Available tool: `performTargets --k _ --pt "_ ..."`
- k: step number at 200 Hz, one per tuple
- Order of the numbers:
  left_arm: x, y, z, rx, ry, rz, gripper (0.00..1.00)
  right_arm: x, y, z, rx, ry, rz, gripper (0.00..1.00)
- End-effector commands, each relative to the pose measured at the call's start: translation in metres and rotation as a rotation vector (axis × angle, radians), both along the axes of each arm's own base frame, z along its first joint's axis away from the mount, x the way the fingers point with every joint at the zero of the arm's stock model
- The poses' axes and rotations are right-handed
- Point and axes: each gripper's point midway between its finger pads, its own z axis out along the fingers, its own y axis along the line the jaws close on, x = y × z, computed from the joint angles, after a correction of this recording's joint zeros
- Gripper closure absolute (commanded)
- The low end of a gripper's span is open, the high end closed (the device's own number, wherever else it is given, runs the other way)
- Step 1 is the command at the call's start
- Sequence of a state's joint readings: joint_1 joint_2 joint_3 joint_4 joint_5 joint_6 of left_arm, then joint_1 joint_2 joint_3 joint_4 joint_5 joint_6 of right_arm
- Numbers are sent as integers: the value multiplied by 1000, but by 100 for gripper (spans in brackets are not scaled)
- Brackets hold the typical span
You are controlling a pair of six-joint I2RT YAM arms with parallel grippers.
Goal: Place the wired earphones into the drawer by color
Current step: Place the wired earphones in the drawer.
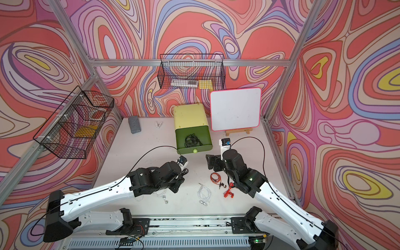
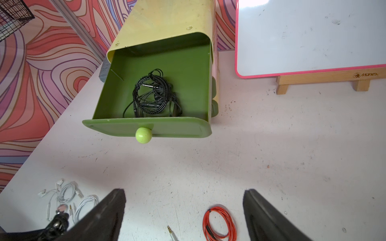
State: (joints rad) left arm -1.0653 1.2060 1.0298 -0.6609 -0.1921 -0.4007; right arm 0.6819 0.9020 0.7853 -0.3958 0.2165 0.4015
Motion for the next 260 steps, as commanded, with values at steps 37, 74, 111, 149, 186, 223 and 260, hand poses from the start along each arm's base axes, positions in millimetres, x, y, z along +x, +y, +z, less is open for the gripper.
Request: performTargets --k 37,74,111,149,186,223,260 --pt "47 -19 67 -129 -139 -12 100 3 -5 -4 9 -34 -30 10" --pt "82 -31 87 -168 -183 -11 100 3 -7 -8 0 -36 -36 10" --pt "120 -42 90 -184 -178 -10 100 2 -6 -8 4 -34 -31 10" --pt "150 -51 83 -178 -156 -6 100 1 -8 -8 5 -39 -32 10" --pt "170 -54 78 -195 -143 12 100 2 -5 -12 10 -28 -27 10" --pt "185 -54 70 -190 -131 35 100 5 0 -16 21 -16 -19 10" --pt "192 -55 61 -170 -123 41 100 9 6 -16 49 2 -26 10"
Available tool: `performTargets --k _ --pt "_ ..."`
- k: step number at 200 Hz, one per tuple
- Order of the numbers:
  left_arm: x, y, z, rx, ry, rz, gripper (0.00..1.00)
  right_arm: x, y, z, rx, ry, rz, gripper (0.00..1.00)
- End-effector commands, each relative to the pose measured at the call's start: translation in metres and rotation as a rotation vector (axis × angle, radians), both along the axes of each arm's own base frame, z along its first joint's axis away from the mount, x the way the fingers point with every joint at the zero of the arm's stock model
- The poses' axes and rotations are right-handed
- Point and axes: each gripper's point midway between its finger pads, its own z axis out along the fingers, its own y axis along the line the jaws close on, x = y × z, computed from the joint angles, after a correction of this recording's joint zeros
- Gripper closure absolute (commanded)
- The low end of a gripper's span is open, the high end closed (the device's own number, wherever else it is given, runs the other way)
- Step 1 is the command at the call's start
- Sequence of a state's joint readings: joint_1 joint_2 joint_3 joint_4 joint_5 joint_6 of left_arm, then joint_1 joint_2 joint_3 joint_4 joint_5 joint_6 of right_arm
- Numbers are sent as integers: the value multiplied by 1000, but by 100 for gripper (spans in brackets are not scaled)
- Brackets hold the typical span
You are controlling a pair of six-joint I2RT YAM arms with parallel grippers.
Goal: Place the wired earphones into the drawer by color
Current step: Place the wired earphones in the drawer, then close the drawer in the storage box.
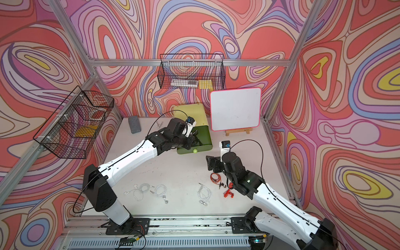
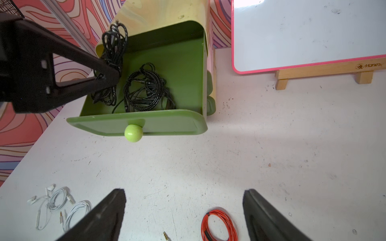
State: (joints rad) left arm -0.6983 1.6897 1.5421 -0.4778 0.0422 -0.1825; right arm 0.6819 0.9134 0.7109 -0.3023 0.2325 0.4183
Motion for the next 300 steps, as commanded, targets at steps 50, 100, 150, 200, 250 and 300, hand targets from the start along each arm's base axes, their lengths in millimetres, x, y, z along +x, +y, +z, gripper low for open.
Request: performTargets --k 50,100,150,200,250,300 --pt "9 -2 10 -15 -28 1 77 10 23 3 110 50 19 10" --pt "1 10 37 -61 -78 26 54 14 51 3 214 121 75 16" --pt "-33 42 65 -161 -149 73 24 19 72 -1 258 176 120 19" --pt "-73 89 34 -221 -191 161 1 26 87 -6 275 210 141 23" --pt "-98 130 -11 -184 -250 227 1 33 100 -9 277 228 152 25" --pt "-109 145 -46 -164 -318 223 1 40 110 -10 280 219 166 26"
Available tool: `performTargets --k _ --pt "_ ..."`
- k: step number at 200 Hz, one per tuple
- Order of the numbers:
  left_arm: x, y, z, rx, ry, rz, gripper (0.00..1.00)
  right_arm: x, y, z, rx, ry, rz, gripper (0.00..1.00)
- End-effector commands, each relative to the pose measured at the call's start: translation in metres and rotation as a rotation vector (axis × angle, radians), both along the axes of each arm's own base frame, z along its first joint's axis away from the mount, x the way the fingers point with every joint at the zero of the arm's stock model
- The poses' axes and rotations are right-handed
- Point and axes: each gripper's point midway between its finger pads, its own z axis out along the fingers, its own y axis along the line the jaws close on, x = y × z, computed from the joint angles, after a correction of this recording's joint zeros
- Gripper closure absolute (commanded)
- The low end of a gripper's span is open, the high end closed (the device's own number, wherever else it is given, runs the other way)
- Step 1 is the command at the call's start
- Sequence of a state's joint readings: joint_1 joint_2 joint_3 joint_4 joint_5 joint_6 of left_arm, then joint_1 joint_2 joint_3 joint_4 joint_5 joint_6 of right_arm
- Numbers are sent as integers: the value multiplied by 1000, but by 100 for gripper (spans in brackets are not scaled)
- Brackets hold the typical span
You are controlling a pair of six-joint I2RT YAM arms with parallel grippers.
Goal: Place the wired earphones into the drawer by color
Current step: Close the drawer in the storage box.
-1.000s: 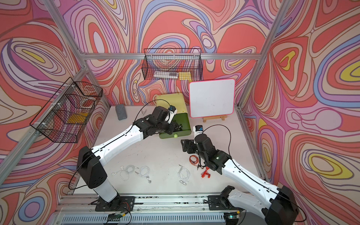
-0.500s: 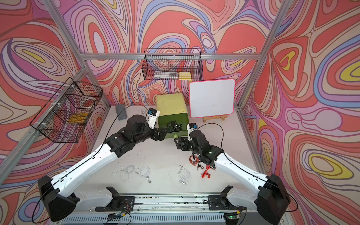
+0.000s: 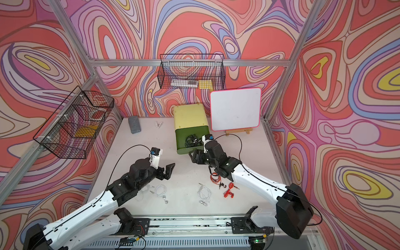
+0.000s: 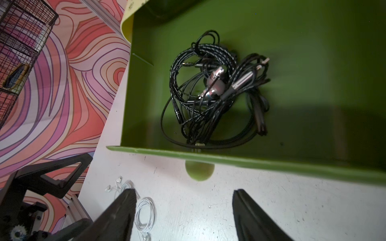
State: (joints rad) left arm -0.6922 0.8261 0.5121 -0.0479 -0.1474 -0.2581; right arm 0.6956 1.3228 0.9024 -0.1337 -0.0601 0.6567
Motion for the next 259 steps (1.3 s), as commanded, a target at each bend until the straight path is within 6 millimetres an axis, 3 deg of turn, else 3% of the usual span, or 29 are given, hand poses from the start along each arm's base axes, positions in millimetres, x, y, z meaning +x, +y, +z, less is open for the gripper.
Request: performTargets --k 1,142,259 --pt "5 5 8 -17 -84 19 1 5 11 10 29 -28 16 26" --pt "5 5 3 0 -80 17 1 27 19 12 15 -107 -1 31" --pt "5 7 4 5 -87 24 1 38 13 38 -23 -161 -44 32"
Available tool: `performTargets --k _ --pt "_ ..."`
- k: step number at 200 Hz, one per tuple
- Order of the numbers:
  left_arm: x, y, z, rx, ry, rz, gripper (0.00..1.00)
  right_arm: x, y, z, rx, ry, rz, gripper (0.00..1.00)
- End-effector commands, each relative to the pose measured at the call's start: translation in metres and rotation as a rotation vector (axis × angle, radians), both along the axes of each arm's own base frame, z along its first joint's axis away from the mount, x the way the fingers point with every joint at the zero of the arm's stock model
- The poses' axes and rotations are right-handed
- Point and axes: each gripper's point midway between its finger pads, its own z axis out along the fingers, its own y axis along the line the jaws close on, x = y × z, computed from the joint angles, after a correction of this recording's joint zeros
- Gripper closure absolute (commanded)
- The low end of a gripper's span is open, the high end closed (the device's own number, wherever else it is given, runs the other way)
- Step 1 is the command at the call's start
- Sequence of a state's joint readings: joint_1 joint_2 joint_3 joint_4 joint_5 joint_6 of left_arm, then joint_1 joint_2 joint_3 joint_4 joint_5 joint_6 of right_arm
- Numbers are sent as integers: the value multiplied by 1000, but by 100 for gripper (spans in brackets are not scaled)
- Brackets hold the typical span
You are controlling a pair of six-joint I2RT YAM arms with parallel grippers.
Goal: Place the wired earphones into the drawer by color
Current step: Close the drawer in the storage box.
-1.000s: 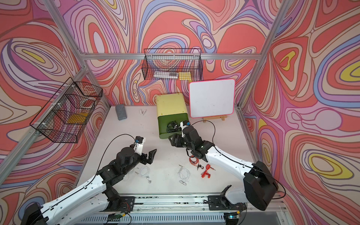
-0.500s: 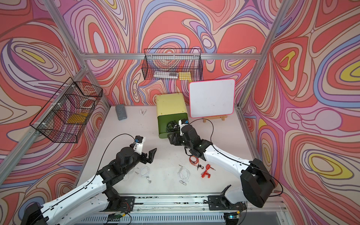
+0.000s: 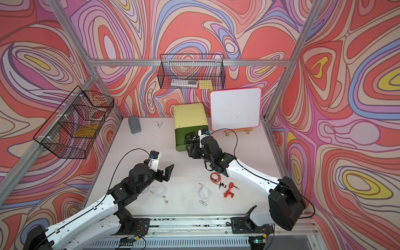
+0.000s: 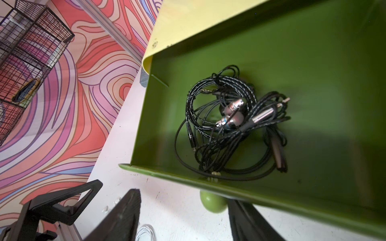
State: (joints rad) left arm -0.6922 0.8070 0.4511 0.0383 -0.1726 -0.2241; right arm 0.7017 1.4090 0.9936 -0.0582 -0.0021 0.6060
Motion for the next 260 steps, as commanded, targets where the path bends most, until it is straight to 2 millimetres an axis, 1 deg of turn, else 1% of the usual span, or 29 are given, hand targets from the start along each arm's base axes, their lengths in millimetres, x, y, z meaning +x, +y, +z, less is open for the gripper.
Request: performTargets --k 1,82,135,260 --pt "3 3 8 -3 -33 15 1 9 -2 15 -19 -51 -26 32" --pt "3 4 8 2 -34 16 1 22 3 21 -62 -80 -29 32" --pt "3 5 9 1 -37 19 1 35 3 25 -74 -96 -37 32" --pt "3 4 6 5 -33 15 1 69 9 23 -78 -106 -32 32"
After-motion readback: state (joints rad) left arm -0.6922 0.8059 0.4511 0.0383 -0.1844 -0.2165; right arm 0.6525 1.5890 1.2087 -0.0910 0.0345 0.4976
